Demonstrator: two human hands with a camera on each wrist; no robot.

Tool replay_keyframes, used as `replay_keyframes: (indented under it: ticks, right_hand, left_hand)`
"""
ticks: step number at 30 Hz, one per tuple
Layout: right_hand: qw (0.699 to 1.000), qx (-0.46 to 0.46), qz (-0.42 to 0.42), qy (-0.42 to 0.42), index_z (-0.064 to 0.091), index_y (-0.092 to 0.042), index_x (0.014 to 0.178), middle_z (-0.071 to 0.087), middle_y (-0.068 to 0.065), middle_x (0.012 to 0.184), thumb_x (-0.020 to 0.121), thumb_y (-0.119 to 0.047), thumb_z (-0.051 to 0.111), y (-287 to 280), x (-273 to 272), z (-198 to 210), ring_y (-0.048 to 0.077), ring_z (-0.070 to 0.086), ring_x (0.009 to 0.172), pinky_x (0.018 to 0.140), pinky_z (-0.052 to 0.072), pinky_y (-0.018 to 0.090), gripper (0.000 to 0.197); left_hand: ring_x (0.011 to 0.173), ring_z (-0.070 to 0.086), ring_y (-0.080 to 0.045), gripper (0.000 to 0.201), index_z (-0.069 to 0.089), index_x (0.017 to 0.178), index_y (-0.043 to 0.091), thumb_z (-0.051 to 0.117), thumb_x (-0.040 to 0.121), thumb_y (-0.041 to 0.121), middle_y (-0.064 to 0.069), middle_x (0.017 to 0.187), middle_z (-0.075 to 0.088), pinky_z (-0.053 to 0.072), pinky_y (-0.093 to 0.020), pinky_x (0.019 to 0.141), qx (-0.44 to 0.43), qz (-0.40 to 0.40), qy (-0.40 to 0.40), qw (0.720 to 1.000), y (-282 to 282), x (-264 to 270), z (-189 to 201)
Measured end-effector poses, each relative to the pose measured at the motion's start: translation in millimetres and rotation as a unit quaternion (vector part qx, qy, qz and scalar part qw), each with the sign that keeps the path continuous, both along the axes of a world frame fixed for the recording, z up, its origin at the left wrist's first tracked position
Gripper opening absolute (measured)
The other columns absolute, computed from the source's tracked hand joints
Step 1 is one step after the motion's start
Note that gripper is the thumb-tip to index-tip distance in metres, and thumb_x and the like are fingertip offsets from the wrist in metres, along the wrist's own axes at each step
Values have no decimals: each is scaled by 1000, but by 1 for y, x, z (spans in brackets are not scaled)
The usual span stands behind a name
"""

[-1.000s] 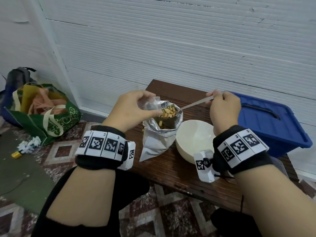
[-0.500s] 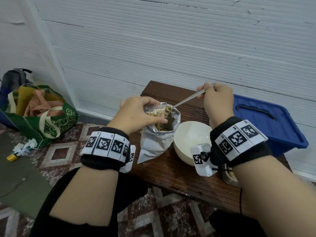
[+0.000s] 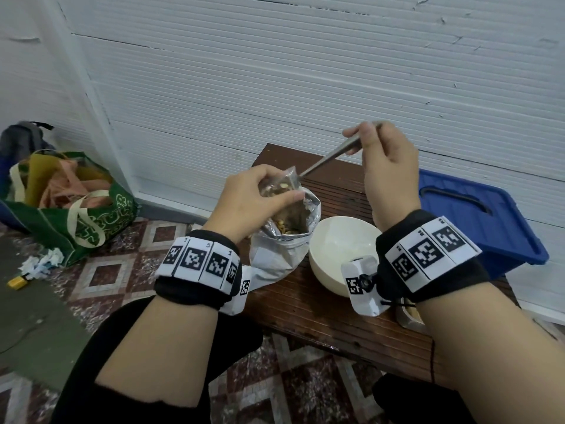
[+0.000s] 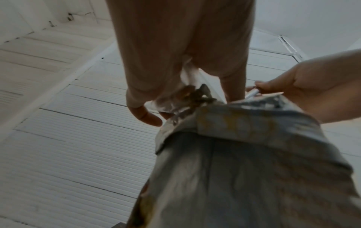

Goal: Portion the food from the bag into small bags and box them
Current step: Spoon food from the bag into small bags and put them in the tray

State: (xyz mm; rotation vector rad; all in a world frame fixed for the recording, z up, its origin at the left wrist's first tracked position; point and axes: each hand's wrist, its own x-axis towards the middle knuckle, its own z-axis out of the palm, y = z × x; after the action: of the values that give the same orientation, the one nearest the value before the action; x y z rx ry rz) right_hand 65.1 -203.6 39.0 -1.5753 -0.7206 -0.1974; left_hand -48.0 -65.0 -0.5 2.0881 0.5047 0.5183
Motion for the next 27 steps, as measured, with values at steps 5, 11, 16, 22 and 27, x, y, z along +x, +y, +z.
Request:
replay_keyframes:
  ticks: [5,11,16,22,27]
  right_hand:
    - [994,94,-45,-45,61,-18,85,62,-2,81,101,-17,42,-9,4,7,-4,50,61,63,38,13,25]
    - [995,-29,-56,-73,59,-27,81,61,-9,80,99,-20,43,-8,0,-12,4,57,76,72,42,15,26]
    - [954,-187,34,-230,70,-13,93,65,-1,86,96,-24,46,0,-9,-43,19,55,83,78,40,31,26]
    - [896,-286,50,-336,70,-12,89,62,2,78,93,-25,43,5,-16,-73,27,51,71,66,41,37,30]
    - [942,-248,22,-225,69,-8,87,66,6,79,95,-20,44,3,-15,-64,27,55,77,73,32,27,28]
  left_hand:
    - [88,60,6,22,59,90,33,74,77,43,16,90,65,46,-13,76,-47,51,-45,997,13,-5,0]
    - [91,57,7,18,57,83,36,73,78,43,18,94,63,41,-8,74,-61,46,-33,997,14,-8,0]
    - [91,51,12,20,54,81,39,73,78,46,22,95,59,36,-6,73,-50,43,-27,997,12,-8,1]
    - [92,54,11,21,57,85,38,74,77,47,18,97,62,36,-4,71,-47,37,-27,998,14,-7,-1]
    - [85,46,19,24,50,81,43,74,78,45,26,92,54,32,0,68,-49,26,-19,998,10,-8,0]
